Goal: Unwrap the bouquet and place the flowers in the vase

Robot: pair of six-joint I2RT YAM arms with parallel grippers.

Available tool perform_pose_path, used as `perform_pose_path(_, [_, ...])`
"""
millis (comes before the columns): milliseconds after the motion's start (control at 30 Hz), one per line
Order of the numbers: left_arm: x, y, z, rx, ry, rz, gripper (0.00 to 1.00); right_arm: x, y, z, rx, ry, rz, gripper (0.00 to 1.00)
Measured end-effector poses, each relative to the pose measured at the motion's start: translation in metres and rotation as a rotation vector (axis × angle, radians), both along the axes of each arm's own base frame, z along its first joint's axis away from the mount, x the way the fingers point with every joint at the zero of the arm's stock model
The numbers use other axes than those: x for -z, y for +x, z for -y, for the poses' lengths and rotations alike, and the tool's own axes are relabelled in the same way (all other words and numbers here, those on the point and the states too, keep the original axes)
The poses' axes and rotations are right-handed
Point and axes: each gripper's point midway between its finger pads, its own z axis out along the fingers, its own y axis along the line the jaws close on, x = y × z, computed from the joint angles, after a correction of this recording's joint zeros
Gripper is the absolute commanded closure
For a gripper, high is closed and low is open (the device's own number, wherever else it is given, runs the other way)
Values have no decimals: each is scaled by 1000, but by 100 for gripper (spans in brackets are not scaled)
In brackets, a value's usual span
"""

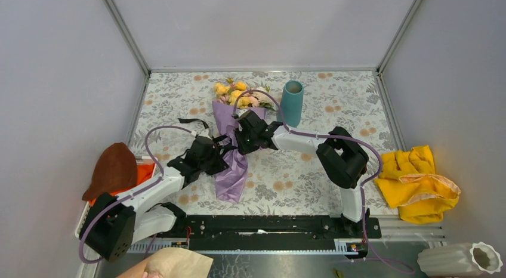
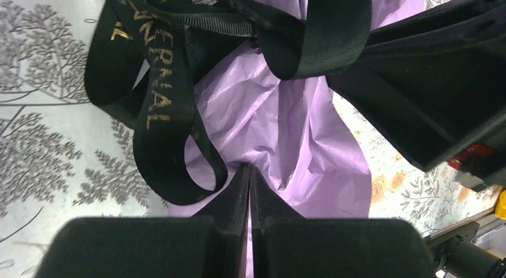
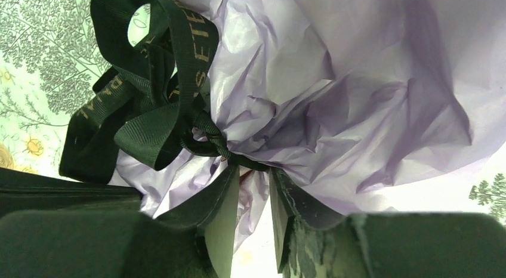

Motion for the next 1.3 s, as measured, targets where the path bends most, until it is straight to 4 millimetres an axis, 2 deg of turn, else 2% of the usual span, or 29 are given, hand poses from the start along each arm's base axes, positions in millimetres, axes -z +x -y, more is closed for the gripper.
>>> perform_pose_path(267, [30,8,8,11,15,-57,100,1,7,6,31,-34,31,65])
perform_pose_path(400, [38,14,12,13,14,-60,100,-2,12,9,43,-51,53,67])
perform_pose_path(600, [38,25,22,16,-24,-33,100,-4,24,3,47,-58,84,82])
perform_pose_path(733, [38,28,25,14,-36,-24,100,6,28,4,50,-84,88,100])
perform_pose_path(1033, [39,34,29,11,-52,-11,100,3,37,10,81,-120,130,100])
perform_pose_path(1133, [39,35,30,10,-56,-7,100,-4,40,14,90,-130,153,100])
perform_pose_path(1300, [39,38,31,8,-63,0,100,-36,45,23,111,-130,214,100])
